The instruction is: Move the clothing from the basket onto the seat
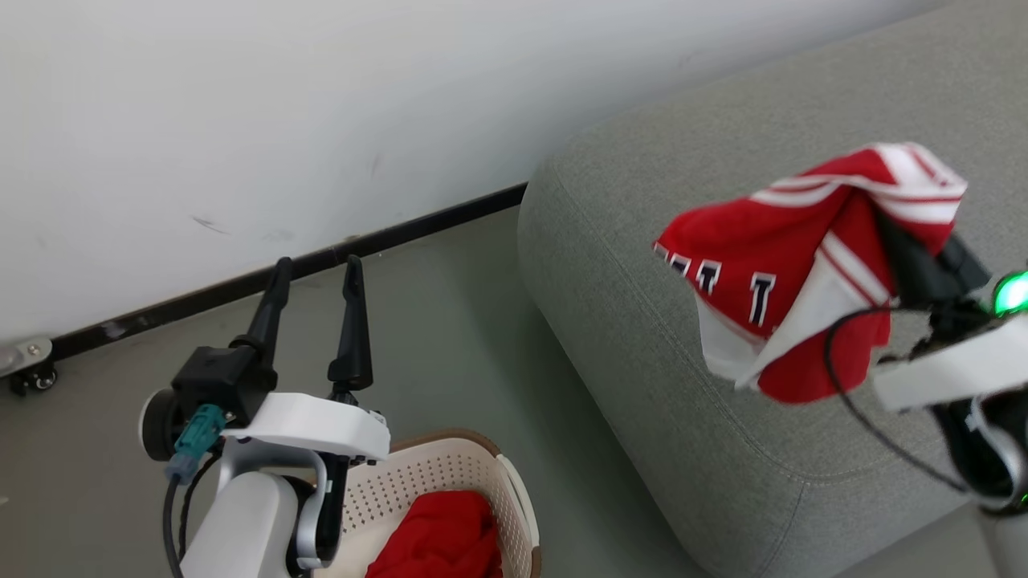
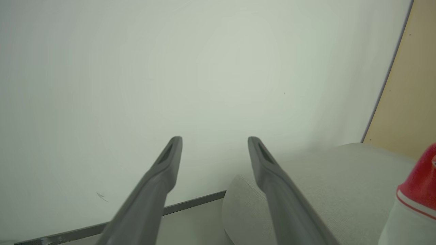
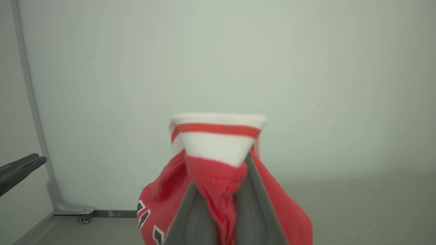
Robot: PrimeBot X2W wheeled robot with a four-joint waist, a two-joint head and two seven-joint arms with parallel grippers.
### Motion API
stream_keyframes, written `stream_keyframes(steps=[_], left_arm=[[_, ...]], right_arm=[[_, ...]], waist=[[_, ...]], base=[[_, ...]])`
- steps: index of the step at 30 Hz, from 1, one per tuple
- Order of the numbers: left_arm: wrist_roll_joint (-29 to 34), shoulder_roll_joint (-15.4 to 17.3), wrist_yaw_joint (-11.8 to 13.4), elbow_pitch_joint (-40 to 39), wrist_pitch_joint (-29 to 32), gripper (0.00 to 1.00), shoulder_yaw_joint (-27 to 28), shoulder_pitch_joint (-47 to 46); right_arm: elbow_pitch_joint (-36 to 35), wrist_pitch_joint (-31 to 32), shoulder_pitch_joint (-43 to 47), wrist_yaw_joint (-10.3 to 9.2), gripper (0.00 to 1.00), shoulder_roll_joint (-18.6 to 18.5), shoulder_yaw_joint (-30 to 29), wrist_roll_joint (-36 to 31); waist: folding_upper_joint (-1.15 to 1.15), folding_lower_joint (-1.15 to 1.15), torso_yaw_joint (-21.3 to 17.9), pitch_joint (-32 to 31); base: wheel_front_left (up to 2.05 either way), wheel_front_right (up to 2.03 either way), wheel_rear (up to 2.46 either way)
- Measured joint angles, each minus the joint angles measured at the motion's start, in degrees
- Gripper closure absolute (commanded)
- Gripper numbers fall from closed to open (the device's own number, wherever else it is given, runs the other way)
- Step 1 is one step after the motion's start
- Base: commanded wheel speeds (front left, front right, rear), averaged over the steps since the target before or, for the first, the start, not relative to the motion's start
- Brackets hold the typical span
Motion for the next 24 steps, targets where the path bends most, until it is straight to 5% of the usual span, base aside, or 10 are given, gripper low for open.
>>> stream_keyframes(steps=[24], left_arm=[[4.4, 4.8, 2.7, -10.6, -0.2, 0.00, 2.4, 2.3]], right_arm=[[18.6, 5.2, -26.6, 0.00, 1.00, -11.0, -11.5, 4.2]], waist=[[0.00, 0.00, 2.6, 11.0]], base=[[0.00, 0.00, 0.00]])
